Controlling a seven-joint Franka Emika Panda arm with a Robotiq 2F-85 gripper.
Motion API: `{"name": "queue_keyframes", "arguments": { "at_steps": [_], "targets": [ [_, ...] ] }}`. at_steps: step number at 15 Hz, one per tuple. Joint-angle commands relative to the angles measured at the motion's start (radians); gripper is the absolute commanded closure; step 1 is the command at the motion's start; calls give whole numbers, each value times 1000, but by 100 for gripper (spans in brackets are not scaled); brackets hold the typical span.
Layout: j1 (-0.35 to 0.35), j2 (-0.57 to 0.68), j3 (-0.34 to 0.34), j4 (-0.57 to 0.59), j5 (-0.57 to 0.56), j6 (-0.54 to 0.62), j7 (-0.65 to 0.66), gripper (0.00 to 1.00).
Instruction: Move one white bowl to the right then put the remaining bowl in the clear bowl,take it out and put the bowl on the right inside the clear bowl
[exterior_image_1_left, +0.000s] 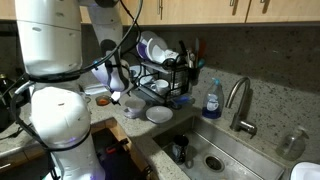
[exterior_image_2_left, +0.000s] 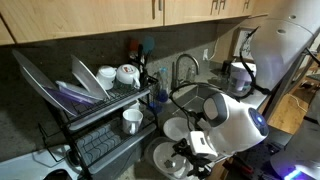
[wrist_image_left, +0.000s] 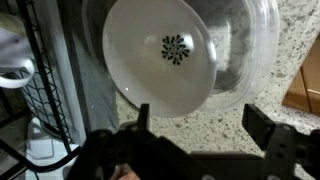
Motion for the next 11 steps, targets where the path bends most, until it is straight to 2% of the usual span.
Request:
{"name": "queue_keyframes", "arguments": {
  "at_steps": [1, 8, 9, 11],
  "targets": [
    [-3, -127, 15, -49, 29, 62, 3, 0],
    [2, -214, 13, -70, 36, 129, 5, 0],
    [0, -146, 10, -38, 12, 101, 1, 0],
    [1, -160, 10, -43, 16, 109, 1, 0]
  ]
}}
